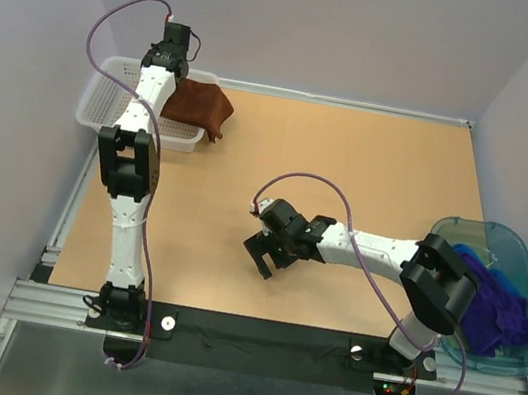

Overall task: Fold and stack the towels
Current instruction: Neatly place the folded towel into the bin

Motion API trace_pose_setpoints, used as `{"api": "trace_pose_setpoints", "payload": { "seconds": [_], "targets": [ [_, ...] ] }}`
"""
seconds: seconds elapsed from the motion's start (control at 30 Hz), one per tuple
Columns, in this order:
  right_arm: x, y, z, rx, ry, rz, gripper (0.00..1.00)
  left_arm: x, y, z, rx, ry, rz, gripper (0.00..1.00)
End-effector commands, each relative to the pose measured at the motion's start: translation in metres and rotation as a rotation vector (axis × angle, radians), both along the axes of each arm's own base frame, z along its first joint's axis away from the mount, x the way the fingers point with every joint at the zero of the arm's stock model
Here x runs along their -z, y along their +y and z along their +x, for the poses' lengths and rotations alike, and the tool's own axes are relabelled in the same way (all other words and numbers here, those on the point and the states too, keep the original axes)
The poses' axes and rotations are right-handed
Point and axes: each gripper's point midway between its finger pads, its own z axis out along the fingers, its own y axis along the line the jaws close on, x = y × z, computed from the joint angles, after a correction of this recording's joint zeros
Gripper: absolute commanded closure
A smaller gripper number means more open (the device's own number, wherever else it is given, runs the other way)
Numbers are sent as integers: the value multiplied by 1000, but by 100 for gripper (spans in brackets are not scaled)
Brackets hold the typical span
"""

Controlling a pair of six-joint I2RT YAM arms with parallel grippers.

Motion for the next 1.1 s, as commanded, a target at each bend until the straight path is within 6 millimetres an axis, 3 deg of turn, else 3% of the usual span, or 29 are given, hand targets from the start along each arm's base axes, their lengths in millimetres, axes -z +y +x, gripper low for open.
{"api": "trace_pose_setpoints", "payload": {
  "seconds": [0.0, 0.43, 0.47, 0.53, 1.07],
  "targets": [
    [-13, 10, 8, -18, -32, 9, 0, -19, 14, 5, -45, -72, 36, 100],
    [-7, 8, 9, -25, -20, -23, 0, 1, 20, 6, -84, -55, 39, 100],
    [-6, 8, 8, -27, -18, -23, 0, 3, 36, 3, -118, -55, 32, 100],
    [-5, 8, 8, -29, -15, -28, 0, 7, 38, 2, -126, -51, 24, 100],
    [1, 5, 6, -31, 0, -51, 0, 35, 45, 7, -137, -29, 39, 100]
  ]
}}
